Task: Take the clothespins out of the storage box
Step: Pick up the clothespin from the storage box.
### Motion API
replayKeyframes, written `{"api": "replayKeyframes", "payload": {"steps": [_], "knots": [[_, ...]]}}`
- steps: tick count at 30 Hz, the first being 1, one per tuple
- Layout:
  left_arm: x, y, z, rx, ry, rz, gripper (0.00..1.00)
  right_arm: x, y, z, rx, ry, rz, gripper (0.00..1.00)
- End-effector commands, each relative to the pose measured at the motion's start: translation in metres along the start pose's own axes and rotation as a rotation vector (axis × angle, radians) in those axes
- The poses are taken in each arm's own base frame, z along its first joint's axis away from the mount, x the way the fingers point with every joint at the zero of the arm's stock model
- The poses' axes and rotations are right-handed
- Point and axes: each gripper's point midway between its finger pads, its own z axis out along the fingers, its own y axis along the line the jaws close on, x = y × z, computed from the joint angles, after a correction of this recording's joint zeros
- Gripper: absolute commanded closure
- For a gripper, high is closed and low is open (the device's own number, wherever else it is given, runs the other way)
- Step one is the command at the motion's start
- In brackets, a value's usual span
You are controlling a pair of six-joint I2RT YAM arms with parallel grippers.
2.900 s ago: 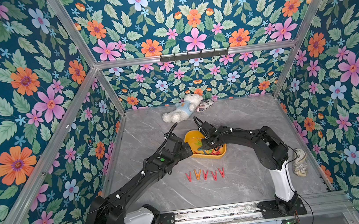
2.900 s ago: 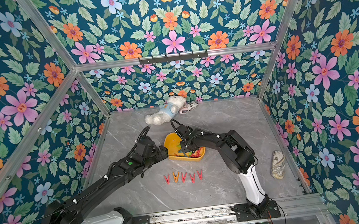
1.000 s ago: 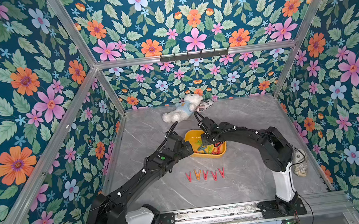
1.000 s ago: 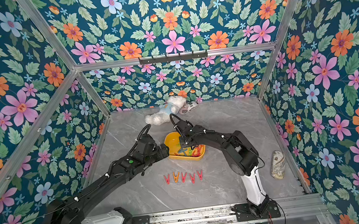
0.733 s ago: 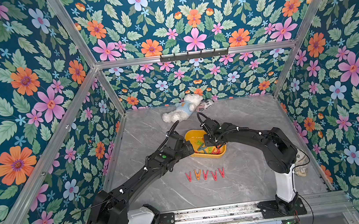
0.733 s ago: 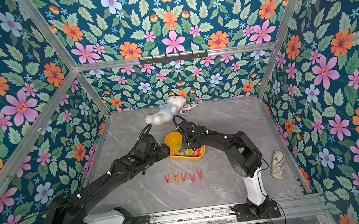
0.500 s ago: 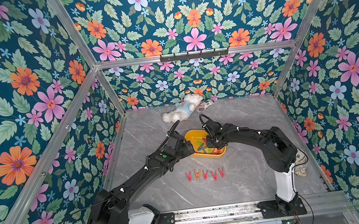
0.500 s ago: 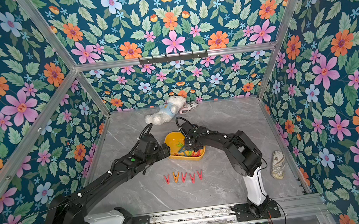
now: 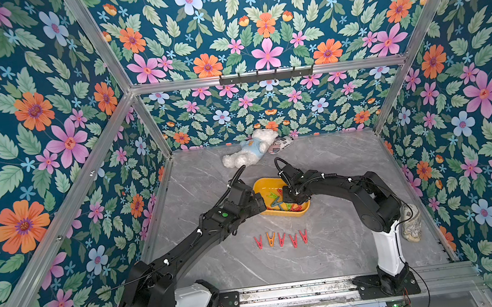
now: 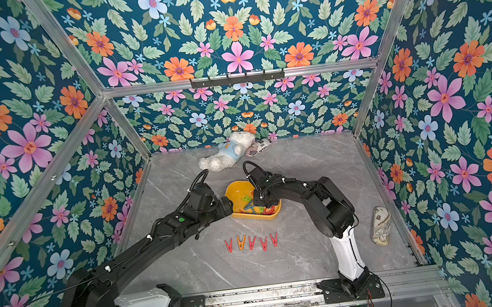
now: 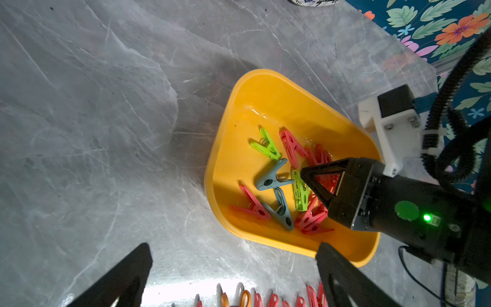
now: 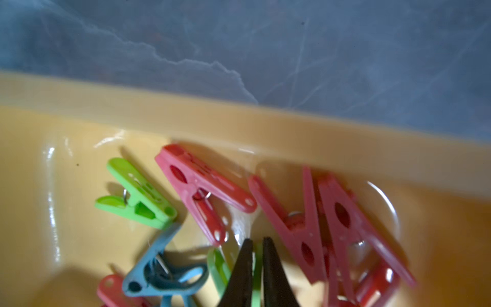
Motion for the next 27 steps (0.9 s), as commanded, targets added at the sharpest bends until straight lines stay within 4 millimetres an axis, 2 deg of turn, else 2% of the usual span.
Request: {"api": "replayKeyframes", "payload": {"steps": [1,8,15,21,25,26,27], "knots": [[-0.004,-0.001,-0.001,0.007,-0.019,0.002,0.00,0.005,-0.006,-0.002,0.028,0.020,0.006,0.93],[-0.005,-0.004,-0.001,0.022,-0.021,0.001,0.00,-0.020,0.000,-0.037,0.036,-0.064,-0.014,0.96],[-0.008,-0.012,0.001,0.045,-0.021,0.010,0.00,-0.026,-0.006,-0.071,0.047,-0.115,-0.015,0.95],[-0.014,-0.025,0.003,0.087,-0.022,0.031,0.00,-0.015,-0.025,-0.096,0.056,-0.145,0.015,0.95],[-0.016,-0.035,0.008,0.111,-0.011,0.047,0.00,0.003,-0.045,-0.105,0.072,-0.146,0.050,0.95],[-0.017,-0.037,0.010,0.115,-0.006,0.049,0.00,0.005,-0.048,-0.117,0.057,-0.166,0.063,0.95],[-0.017,-0.039,0.011,0.121,-0.003,0.054,0.00,0.009,-0.052,-0.120,0.055,-0.168,0.074,0.95]]}}
